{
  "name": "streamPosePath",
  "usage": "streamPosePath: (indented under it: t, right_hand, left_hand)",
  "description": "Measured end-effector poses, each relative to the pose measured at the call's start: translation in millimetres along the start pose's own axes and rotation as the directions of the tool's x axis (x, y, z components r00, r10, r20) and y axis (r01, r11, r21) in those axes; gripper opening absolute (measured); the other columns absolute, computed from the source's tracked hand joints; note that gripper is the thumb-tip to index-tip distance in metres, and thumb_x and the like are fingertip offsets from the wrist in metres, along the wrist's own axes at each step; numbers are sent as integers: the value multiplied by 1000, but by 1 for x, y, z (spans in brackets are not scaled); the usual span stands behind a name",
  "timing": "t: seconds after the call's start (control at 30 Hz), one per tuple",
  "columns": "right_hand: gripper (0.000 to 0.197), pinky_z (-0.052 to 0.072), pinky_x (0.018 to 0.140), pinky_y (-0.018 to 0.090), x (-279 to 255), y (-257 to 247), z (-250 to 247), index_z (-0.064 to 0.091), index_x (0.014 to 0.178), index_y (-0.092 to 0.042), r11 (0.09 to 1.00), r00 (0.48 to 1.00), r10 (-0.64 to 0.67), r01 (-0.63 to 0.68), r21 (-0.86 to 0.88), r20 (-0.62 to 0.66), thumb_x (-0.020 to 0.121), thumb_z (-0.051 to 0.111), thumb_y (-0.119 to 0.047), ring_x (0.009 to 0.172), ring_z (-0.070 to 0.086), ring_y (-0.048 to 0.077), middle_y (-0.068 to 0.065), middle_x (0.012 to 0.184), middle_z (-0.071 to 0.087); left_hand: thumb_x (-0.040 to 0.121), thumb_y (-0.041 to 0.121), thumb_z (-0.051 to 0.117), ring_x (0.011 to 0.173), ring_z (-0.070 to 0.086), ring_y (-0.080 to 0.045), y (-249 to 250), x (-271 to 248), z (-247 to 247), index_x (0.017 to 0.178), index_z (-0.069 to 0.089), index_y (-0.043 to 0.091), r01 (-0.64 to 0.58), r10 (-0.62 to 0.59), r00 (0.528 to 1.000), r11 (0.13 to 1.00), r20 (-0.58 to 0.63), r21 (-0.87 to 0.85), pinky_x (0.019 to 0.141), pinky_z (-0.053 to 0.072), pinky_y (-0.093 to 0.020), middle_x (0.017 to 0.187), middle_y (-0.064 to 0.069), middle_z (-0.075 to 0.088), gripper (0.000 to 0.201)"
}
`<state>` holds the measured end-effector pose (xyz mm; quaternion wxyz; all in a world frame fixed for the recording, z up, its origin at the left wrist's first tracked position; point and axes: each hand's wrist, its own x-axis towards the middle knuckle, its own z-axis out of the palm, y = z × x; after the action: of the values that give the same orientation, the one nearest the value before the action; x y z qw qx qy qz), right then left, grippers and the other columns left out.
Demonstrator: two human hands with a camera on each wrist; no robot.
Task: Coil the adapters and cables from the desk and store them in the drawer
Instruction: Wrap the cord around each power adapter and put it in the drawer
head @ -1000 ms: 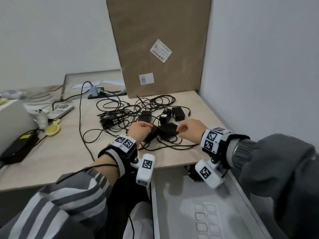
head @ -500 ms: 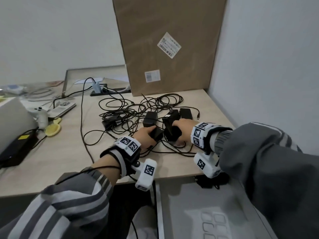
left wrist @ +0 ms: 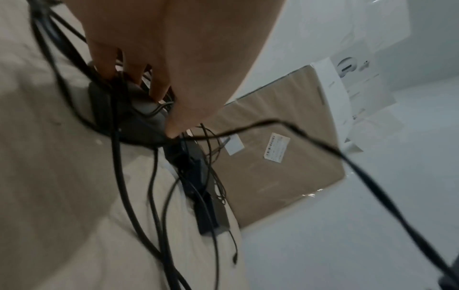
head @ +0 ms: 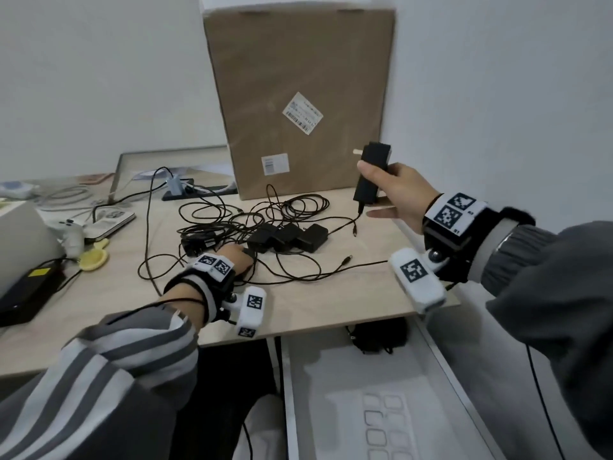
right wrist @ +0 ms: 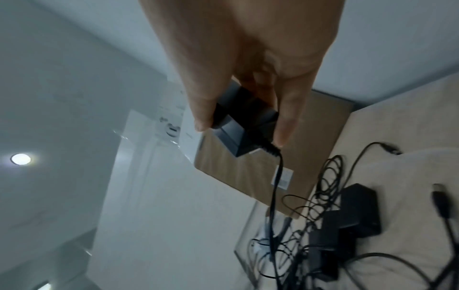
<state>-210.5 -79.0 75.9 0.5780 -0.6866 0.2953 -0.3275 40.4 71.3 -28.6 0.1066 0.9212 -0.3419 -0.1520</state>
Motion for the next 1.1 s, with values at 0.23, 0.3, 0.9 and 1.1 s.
streamPosePath:
  t: [0.23, 0.3, 0.9, 1.1]
  right_hand:
    - [26, 57, 74, 29, -42, -24, -10, 55, 97, -19, 993, 997, -70, 72, 98, -26, 87, 65, -41, 88, 68, 15, -1, 92, 65]
    - [24, 57, 79, 30, -55, -21, -10, 55, 96, -20, 990, 997, -75, 79, 118, -36, 86, 66, -39, 95, 67, 17, -1, 96, 65]
    - [82, 42, 100, 33, -144, 37, 16, 27, 144, -22, 951, 975, -206, 220, -219, 85, 78, 75, -15, 118, 48, 14, -1, 131, 48]
    - [22, 48, 75, 18, -151, 43, 28, 62, 86, -13, 985, 967, -174, 168, 48, 184, 99, 45, -13, 65, 60, 7, 2, 73, 62]
  left_hand:
    - [93, 1, 41, 117, 56, -29, 53, -58, -21, 119, 66, 7, -146, 14, 952, 898, -305, -416, 98, 44, -33, 128, -10, 61, 37]
    - [90, 4, 42, 109, 60, -29, 72, -85, -26, 112, 67, 11, -255, 23, 909, 821, -416, -511, 95, 49, -36, 122, -10, 64, 35]
    - [94, 25, 59, 99, 67, -27, 122, -186, -11, 118, 54, 2, -178, 291, 935, -110, -203, -978, 86, 55, -40, 110, -18, 67, 34]
    - [95, 27, 58, 102, 66, -28, 124, -187, -33, 130, 48, 1, -239, 290, 912, -198, -290, -951, 73, 58, -35, 120, -20, 63, 45]
